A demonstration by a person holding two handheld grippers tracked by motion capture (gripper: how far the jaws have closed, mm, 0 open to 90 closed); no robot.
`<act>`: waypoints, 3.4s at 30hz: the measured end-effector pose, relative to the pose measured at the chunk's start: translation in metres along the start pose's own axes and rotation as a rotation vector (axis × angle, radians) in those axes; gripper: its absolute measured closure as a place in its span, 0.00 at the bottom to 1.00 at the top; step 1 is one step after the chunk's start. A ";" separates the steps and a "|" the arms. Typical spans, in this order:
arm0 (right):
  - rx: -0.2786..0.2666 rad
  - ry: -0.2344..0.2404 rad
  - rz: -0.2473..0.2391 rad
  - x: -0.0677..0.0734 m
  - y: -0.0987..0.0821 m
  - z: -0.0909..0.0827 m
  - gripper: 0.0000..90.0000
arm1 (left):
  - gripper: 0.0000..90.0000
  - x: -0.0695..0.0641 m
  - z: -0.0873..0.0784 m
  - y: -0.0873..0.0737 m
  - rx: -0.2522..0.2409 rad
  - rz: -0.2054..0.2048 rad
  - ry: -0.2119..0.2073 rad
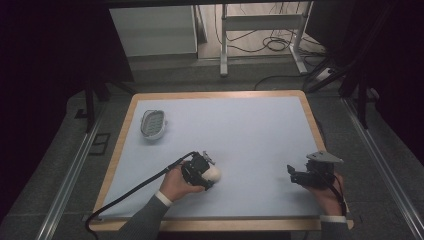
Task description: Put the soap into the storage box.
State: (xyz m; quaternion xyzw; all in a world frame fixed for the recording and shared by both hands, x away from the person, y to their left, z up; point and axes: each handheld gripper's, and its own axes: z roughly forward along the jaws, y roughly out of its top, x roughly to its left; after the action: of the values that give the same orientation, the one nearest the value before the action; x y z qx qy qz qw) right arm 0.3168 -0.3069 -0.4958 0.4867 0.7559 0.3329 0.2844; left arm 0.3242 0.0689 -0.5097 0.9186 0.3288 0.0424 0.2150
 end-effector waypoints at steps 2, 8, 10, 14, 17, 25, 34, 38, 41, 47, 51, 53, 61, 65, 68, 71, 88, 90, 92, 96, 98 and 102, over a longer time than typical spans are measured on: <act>-0.002 -0.009 0.007 -0.001 0.000 -0.001 0.10 | 0.53 0.000 0.001 0.000 0.001 0.001 0.006; -0.007 -0.017 0.018 -0.004 0.000 -0.002 0.10 | 0.54 0.000 0.000 0.000 -0.005 0.010 0.007; -0.009 -0.016 0.017 -0.004 0.000 -0.003 0.10 | 0.55 0.000 0.000 -0.001 -0.003 0.025 0.005; -0.010 -0.017 0.016 -0.004 0.000 -0.004 0.10 | 0.55 0.002 -0.002 -0.001 -0.006 0.031 0.011; -0.013 -0.019 0.019 -0.006 0.000 -0.004 0.10 | 0.55 0.005 -0.010 -0.001 -0.040 0.018 -0.001; -0.014 -0.019 0.020 -0.006 0.000 -0.005 0.10 | 0.55 0.008 -0.023 -0.001 -0.091 0.008 0.003; -0.012 -0.020 0.021 -0.006 0.000 -0.005 0.10 | 0.55 0.011 -0.030 -0.002 -0.112 0.002 0.005; -0.011 -0.020 0.019 -0.006 -0.001 -0.004 0.10 | 0.55 0.013 -0.034 -0.002 -0.114 -0.001 0.004; -0.011 -0.020 0.019 -0.007 -0.001 -0.004 0.10 | 0.55 0.014 -0.035 -0.002 -0.118 -0.002 0.005; -0.009 -0.020 0.020 -0.007 -0.001 -0.004 0.10 | 0.55 0.016 -0.038 -0.002 -0.127 -0.008 0.008; -0.008 -0.022 0.020 -0.007 -0.001 -0.004 0.10 | 0.55 0.018 -0.039 -0.002 -0.127 -0.012 0.011; -0.008 -0.021 0.020 -0.007 -0.001 -0.004 0.10 | 0.55 0.018 -0.040 -0.002 -0.129 -0.012 0.012; -0.010 -0.020 0.021 -0.007 -0.001 -0.004 0.10 | 0.55 0.022 -0.043 -0.001 -0.142 -0.024 0.006; -0.011 -0.020 0.021 -0.008 -0.001 -0.004 0.10 | 0.55 0.025 -0.045 -0.001 -0.143 -0.027 0.011; -0.008 -0.022 0.021 -0.008 -0.002 -0.004 0.10 | 0.55 0.030 -0.048 0.000 -0.150 -0.035 0.006; -0.009 -0.022 0.020 -0.008 -0.002 -0.004 0.10 | 0.55 0.032 -0.049 0.000 -0.149 -0.039 0.013; -0.004 -0.023 0.024 -0.009 -0.003 -0.004 0.10 | 0.55 0.049 -0.062 0.000 -0.171 -0.070 0.047; -0.004 -0.023 0.024 -0.009 -0.003 -0.004 0.10 | 0.55 0.051 -0.064 -0.001 -0.169 -0.072 0.051; -0.003 -0.023 0.022 -0.009 -0.003 -0.003 0.10 | 0.55 0.052 -0.065 -0.001 -0.173 -0.076 0.051; -0.003 -0.023 0.024 -0.009 -0.003 -0.003 0.10 | 0.55 0.054 -0.068 -0.001 -0.177 -0.080 0.057; -0.003 -0.023 0.024 -0.010 -0.003 -0.003 0.10 | 0.55 0.055 -0.069 -0.001 -0.181 -0.081 0.059; -0.003 -0.024 0.024 -0.010 -0.003 -0.003 0.10 | 0.55 0.057 -0.071 -0.001 -0.183 -0.086 0.060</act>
State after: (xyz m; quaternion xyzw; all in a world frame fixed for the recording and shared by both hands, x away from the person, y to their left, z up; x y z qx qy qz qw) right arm 0.3161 -0.3177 -0.4950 0.4993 0.7460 0.3315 0.2902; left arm 0.3528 0.1314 -0.4499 0.8785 0.3689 0.0906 0.2898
